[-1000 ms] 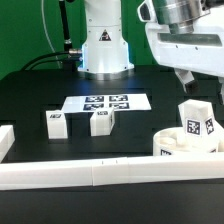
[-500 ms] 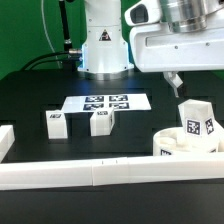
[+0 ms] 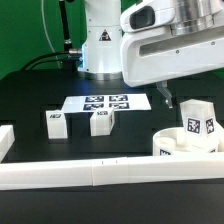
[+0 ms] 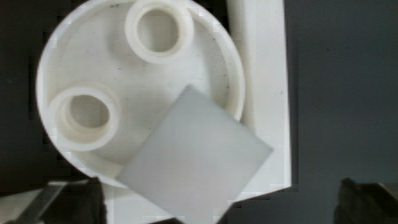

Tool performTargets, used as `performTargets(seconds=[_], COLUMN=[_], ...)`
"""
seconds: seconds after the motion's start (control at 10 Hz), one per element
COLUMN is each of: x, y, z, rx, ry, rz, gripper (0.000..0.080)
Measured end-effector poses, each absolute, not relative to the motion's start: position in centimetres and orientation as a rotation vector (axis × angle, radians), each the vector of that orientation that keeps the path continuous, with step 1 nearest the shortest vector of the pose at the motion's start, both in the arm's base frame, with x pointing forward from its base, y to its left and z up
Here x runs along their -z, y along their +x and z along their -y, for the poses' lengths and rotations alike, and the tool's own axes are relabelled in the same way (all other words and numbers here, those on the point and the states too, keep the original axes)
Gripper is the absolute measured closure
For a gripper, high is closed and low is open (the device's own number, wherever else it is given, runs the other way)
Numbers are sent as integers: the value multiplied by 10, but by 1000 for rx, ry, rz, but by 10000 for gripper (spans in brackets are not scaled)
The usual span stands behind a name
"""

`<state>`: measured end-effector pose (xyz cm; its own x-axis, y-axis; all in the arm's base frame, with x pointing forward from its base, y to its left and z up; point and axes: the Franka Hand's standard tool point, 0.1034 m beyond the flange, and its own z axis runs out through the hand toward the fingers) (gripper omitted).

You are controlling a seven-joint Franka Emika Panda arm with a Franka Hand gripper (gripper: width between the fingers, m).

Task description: Assemble stool

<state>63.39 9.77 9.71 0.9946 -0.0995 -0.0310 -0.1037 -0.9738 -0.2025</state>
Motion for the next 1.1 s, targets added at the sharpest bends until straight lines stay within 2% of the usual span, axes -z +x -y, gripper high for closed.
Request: performTargets(seconds=[0.2, 0.4, 0.7, 0.8, 1.0, 1.1], x=[-95, -87, -70, -71, -70, -70], y=[633, 632, 632, 632, 632, 632], z=[-94, -94, -96, -96, -96, -96], rx=[-9, -12, 6, 5, 4, 1], ry=[-2961, -2995, -2996, -3002, -3002, -3022], rz=[131, 683, 771, 746, 745, 651], gripper=[150, 150, 150, 150, 424, 424])
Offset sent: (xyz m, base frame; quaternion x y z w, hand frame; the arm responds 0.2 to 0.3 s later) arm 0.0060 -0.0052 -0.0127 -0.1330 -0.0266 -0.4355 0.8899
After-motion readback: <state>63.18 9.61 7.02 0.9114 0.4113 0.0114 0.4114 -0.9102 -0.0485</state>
